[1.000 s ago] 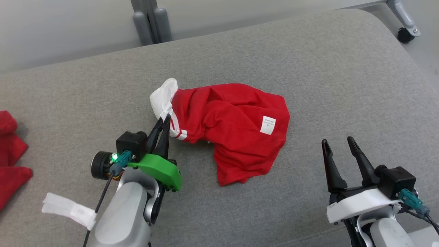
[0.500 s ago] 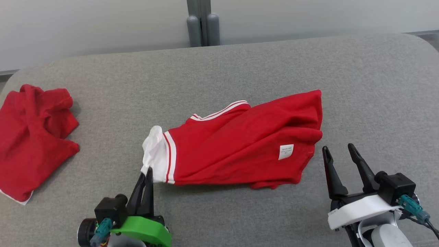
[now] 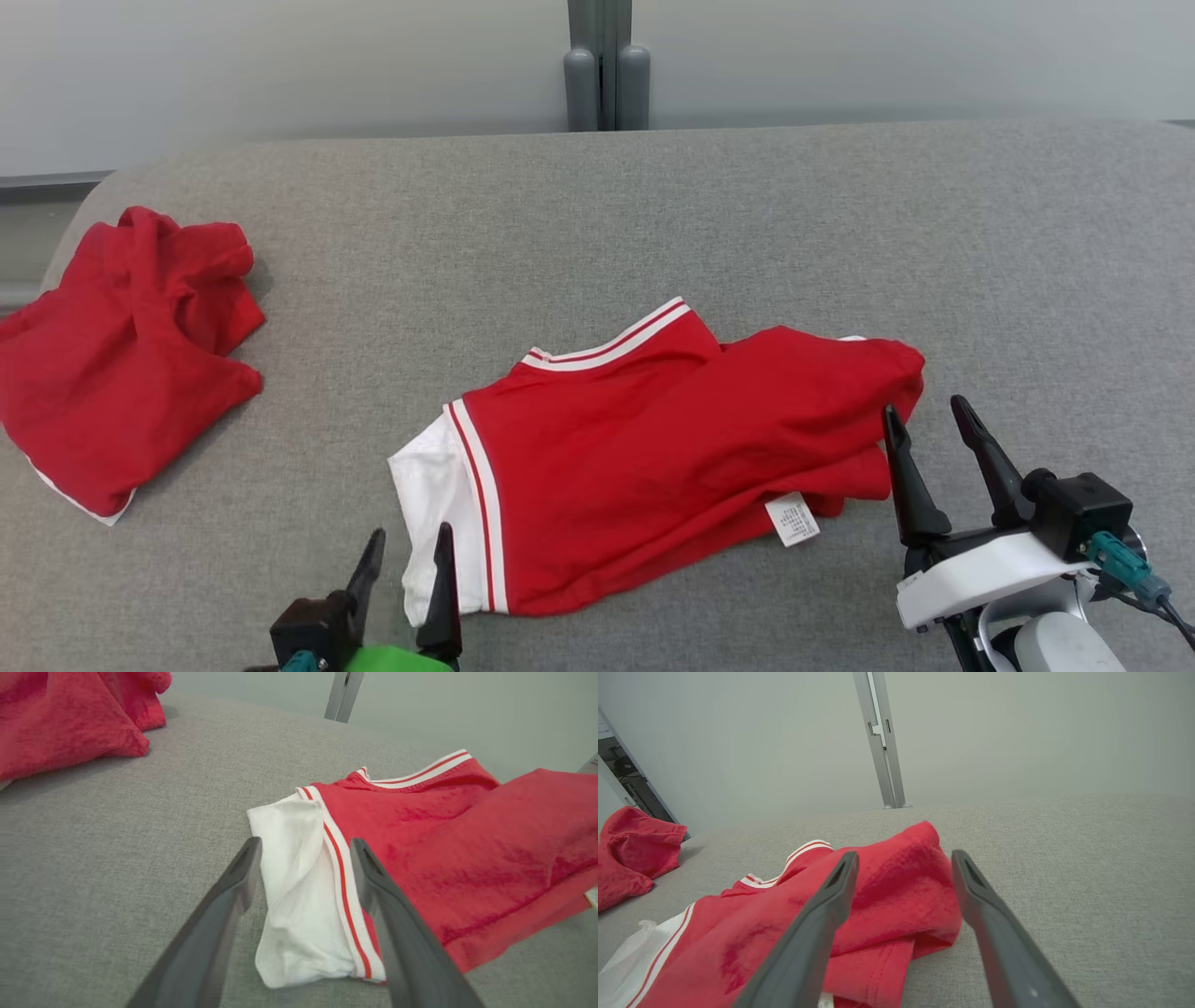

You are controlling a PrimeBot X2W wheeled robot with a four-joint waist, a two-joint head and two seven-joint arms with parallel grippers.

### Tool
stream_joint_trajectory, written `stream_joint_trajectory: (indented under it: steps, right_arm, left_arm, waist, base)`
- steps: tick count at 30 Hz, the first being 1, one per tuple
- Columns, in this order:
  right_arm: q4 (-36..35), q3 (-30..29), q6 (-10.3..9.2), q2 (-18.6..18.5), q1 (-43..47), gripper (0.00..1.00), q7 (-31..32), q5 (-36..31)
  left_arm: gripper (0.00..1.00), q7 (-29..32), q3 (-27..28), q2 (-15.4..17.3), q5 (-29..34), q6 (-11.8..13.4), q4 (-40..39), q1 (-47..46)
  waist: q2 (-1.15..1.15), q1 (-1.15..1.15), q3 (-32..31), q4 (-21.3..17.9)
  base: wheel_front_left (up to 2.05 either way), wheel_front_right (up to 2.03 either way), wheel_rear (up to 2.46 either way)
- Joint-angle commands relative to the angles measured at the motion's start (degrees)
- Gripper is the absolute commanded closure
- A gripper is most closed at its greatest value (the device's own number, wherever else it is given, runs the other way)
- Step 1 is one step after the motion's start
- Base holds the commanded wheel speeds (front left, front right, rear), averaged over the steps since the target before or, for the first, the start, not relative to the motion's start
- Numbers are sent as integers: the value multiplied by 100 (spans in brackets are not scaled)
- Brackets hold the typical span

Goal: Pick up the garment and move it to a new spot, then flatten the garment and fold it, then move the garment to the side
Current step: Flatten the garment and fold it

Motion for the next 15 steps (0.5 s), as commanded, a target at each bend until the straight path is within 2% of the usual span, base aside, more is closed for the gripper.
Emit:
stream_joint_trajectory:
  steps: [1,6,9,15]
  right_arm:
    - [19,14,0,-11,63,0,-19,6]
    - [42,51,0,7,75,0,-19,1]
    - [48,62,0,16,79,0,-19,-4]
    - [50,109,0,27,10,0,-19,-9]
  left_arm:
    - [0,-5,71,4,59,40,-130,-70]
    - [0,-4,315,3,250,47,-487,-89]
    - [0,-4,412,14,402,-46,-544,-265]
    - [0,-4,548,245,730,-242,-359,-1025]
  waist:
    - [0,0,-50,-6]
    - [0,0,-147,-73]
    - [0,0,-176,-120]
    - [0,0,-111,-304]
  base:
    - [0,0,0]
    - [0,0,0]
    - [0,0,0]
    - [0,0,0]
